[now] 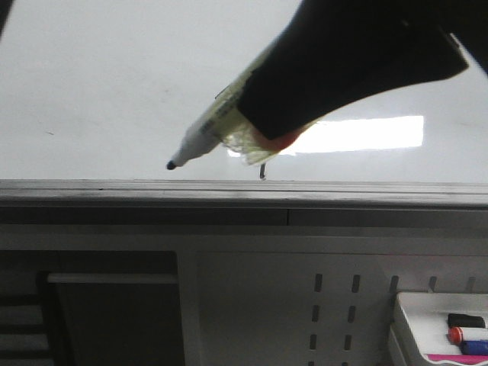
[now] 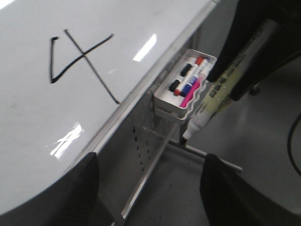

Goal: Write number 4 on whiteboard

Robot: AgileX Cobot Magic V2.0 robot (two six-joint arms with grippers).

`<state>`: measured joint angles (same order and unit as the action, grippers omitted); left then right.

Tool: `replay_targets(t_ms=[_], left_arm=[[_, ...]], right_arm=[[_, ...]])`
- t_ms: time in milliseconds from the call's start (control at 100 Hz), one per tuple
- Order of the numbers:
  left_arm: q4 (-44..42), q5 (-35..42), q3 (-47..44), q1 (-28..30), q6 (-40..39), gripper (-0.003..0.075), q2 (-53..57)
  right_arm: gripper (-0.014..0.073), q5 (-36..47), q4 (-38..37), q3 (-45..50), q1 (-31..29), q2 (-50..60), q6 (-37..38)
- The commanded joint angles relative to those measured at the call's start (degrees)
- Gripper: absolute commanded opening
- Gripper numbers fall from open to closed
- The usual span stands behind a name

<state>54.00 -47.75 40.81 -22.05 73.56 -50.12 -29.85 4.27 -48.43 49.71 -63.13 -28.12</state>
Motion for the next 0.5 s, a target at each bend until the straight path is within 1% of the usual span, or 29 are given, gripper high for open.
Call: replay_targets(t_ms=[0, 100, 140, 220, 300, 370, 490], left_arm=[[3.77, -1.45, 4.12, -3.21, 4.21, 0.0407, -4.22], [2.93, -1.8, 7.03, -8.06, 6.94, 0.0407, -8.26], [1.76, -1.28, 7.96, -10.93, 7.21, 0.0407, -9.74], [-0.63, 1.57, 9.63, -15.09, 7.21, 0.0407, -12.03], [-0.86, 4.66, 10.31, -18.48, 7.21, 0.0407, -14.23], [-0.86, 6.51, 10.76, -19.9, 7.21, 0.0407, -15.8], [-1.1, 7.52, 10.76, -20.02, 6.75, 0.0407, -18.64]], right_arm=[[-0.0046, 5.05, -0.51, -1.67, 1.32, 1.25, -1.1], [-0.0046, 5.29, -0.51, -1.67, 1.72, 1.25, -1.1], [-0.0046, 5.29, -0.51, -1.67, 1.72, 1.25, -1.1], [-0.0046, 5.29, -0.51, -1.67, 1.72, 1.25, -1.1], [-0.0046, 5.29, -0.51, -1.67, 1.72, 1.25, -1.1], [-0.0046, 5.29, -0.51, -1.67, 1.72, 1.25, -1.1], [-0.0046, 5.29, -0.51, -1.67, 1.72, 1.25, -1.1]])
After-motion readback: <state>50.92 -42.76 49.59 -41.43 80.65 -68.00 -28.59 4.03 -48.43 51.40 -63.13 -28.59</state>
